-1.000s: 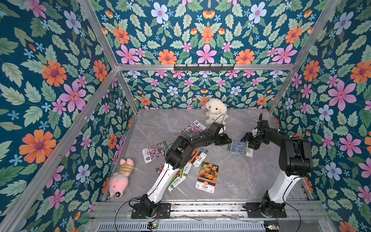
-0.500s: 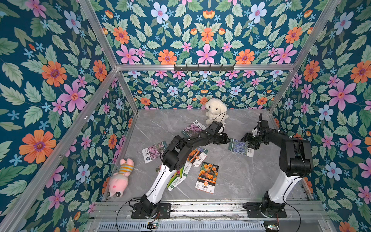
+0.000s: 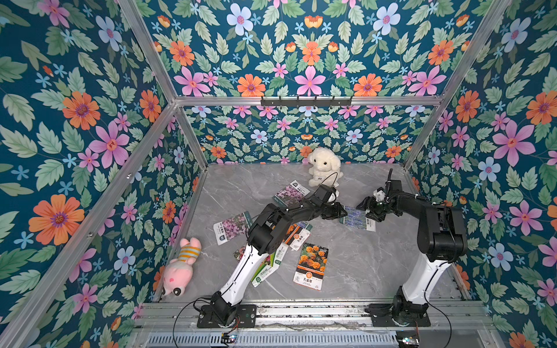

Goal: Arrange the seed packets in a row
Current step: Pick up the seed packet from the center of the board.

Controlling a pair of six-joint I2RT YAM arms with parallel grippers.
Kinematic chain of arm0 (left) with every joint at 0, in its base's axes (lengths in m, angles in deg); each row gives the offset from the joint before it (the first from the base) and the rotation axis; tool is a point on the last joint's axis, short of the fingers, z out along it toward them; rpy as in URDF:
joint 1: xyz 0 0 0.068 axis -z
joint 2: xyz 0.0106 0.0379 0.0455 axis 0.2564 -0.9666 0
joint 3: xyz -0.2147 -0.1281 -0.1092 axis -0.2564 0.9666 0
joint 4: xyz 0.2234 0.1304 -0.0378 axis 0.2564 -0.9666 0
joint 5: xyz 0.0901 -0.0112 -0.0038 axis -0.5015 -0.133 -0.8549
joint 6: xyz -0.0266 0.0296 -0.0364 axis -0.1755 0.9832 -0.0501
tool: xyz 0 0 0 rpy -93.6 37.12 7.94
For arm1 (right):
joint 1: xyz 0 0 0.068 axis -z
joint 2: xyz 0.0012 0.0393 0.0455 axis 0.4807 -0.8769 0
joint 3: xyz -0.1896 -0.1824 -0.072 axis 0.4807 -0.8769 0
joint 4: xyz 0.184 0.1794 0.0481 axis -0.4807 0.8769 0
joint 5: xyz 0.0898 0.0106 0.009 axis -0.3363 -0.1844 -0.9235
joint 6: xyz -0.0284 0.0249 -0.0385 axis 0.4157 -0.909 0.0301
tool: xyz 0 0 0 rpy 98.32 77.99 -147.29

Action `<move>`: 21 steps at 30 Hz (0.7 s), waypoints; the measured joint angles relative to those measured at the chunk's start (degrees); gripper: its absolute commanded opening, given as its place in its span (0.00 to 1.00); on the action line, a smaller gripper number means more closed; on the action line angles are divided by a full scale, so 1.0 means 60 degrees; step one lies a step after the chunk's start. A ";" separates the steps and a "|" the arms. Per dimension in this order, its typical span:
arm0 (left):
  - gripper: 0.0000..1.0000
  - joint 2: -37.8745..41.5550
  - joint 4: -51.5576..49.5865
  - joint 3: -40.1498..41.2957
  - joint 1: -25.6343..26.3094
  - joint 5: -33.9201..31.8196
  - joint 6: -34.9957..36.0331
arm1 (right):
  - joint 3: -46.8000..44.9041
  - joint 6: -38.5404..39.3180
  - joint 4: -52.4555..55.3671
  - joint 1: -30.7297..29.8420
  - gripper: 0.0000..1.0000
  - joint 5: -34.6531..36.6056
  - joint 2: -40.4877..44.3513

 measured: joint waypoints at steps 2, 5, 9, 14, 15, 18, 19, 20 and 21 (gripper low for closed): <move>0.08 -0.0004 0.0004 0.0036 0.0018 0.0095 -0.0080 | 0.0069 0.0095 -0.0004 -0.0047 0.69 -0.0182 -0.0055; 0.00 0.0153 0.0051 0.0331 -0.0015 0.0175 -0.0084 | -0.0033 0.0062 0.0066 -0.0080 0.72 -0.0058 0.0211; 0.00 0.1053 0.0248 0.1319 -0.0135 -0.0015 -0.0291 | -0.0933 -0.0739 -0.0007 -0.0084 0.79 0.0339 0.1858; 0.00 0.2630 0.1738 0.2881 -0.0393 -0.0601 -0.0933 | -0.3115 -0.2962 -0.1759 -0.0164 0.89 0.0426 0.4484; 0.00 0.2929 0.2164 0.3180 -0.0430 -0.0739 -0.1213 | -0.3592 -0.3515 -0.2175 -0.0280 0.90 0.0415 0.4863; 0.00 0.3687 0.3486 0.4022 -0.0433 -0.1093 -0.2025 | -0.4462 -0.4998 -0.3384 -0.0739 0.92 0.0324 0.5584; 0.00 0.3880 0.3898 0.4229 -0.0433 -0.1228 -0.2339 | -0.4626 -0.5457 -0.3963 -0.0907 0.92 0.0240 0.5683; 0.00 0.4033 0.4302 0.4393 -0.0433 -0.1348 -0.2612 | -0.4747 -0.5850 -0.4499 -0.1053 0.92 0.0171 0.5705; 0.00 0.4160 0.4659 0.4532 -0.0426 -0.1464 -0.2860 | -0.4856 -0.6284 -0.5078 -0.1209 0.92 0.0120 0.5690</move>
